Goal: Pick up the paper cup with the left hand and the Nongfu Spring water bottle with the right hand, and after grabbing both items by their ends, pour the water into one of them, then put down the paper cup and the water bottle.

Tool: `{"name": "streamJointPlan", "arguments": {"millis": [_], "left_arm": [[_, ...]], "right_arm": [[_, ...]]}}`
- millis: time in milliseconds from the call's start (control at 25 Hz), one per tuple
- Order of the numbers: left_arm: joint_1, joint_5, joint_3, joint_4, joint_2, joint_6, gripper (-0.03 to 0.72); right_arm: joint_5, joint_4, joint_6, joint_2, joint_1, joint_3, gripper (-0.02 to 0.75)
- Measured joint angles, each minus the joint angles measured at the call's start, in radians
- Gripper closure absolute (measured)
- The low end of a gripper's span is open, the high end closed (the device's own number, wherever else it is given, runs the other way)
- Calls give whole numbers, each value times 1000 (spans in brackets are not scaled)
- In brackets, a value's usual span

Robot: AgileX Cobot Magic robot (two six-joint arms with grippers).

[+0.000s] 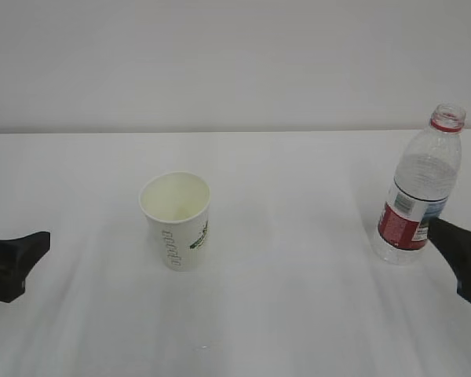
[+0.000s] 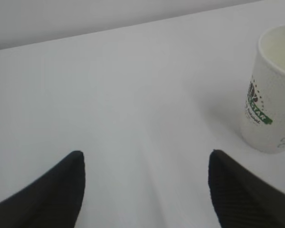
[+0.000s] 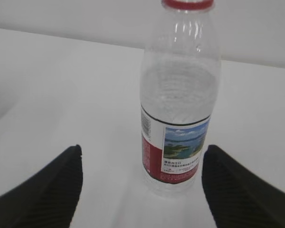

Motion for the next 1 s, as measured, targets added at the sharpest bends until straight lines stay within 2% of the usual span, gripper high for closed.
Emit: {"name": "streamJointPlan", "arguments": {"millis": [360, 600, 800, 1000], "left_arm": [[0, -156, 17, 191, 168, -150, 101], [0, -466, 112, 203, 316, -158, 101], [0, -505, 127, 203, 414, -158, 101], [0, -510, 127, 203, 422, -146, 101]], "right_arm": [[-241, 24, 0, 218, 0, 12, 148], [-424, 56, 0, 372, 0, 32, 148], [-633, 77, 0, 509, 0, 71, 148], [-653, 80, 0, 596, 0, 83, 148]]}}
